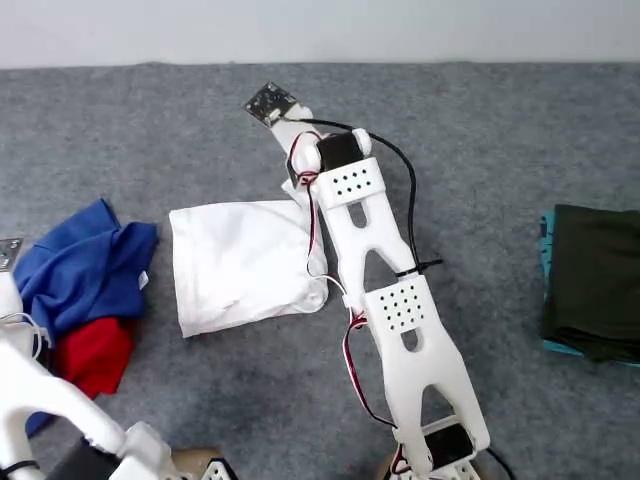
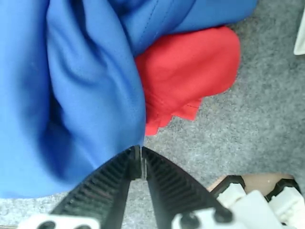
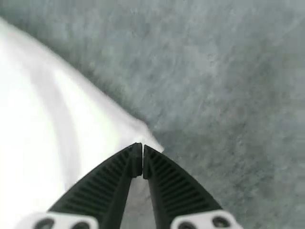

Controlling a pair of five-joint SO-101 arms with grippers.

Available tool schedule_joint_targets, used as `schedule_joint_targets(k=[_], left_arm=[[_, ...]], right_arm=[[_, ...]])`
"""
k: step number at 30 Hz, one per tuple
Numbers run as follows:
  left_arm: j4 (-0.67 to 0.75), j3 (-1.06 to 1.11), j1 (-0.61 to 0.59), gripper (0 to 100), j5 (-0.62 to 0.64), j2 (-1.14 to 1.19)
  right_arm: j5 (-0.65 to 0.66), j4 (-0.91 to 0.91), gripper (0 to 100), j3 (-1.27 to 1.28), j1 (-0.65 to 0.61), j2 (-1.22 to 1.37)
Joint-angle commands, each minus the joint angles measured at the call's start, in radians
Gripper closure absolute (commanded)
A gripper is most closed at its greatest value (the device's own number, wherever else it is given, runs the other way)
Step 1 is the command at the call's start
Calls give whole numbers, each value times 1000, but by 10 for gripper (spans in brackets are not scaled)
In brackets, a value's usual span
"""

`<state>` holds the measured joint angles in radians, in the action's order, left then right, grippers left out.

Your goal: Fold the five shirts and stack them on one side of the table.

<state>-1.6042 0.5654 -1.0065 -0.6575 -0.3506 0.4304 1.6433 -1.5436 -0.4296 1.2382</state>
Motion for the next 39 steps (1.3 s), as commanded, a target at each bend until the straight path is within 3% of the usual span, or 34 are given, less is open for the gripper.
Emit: schedule_joint_targets(k=[1,9,13,18,23,26,29,37,39], left_arm=[[12,-8,6,983,-3,-34],[-2,-24,8,983,-3,-35],[-100,-143,46,982,-2,-35],[-143,-315,242,982,143,-28],[-132,-337,597,981,321,-25],[-69,-308,799,981,428,-8],[0,-280,928,981,502,68],[37,-348,993,981,532,350],[34,-372,991,981,605,404]], right_arm=[[-11,61,987,-21,-13,-61],[-6,-56,988,6,81,76],[-11,-16,988,-9,67,22],[-12,48,987,-86,28,-50],[-11,81,987,-115,16,-58],[-12,76,987,-115,19,-56],[-12,71,987,-114,13,-54],[-14,71,987,-123,35,38],[-18,73,987,-123,35,39]])
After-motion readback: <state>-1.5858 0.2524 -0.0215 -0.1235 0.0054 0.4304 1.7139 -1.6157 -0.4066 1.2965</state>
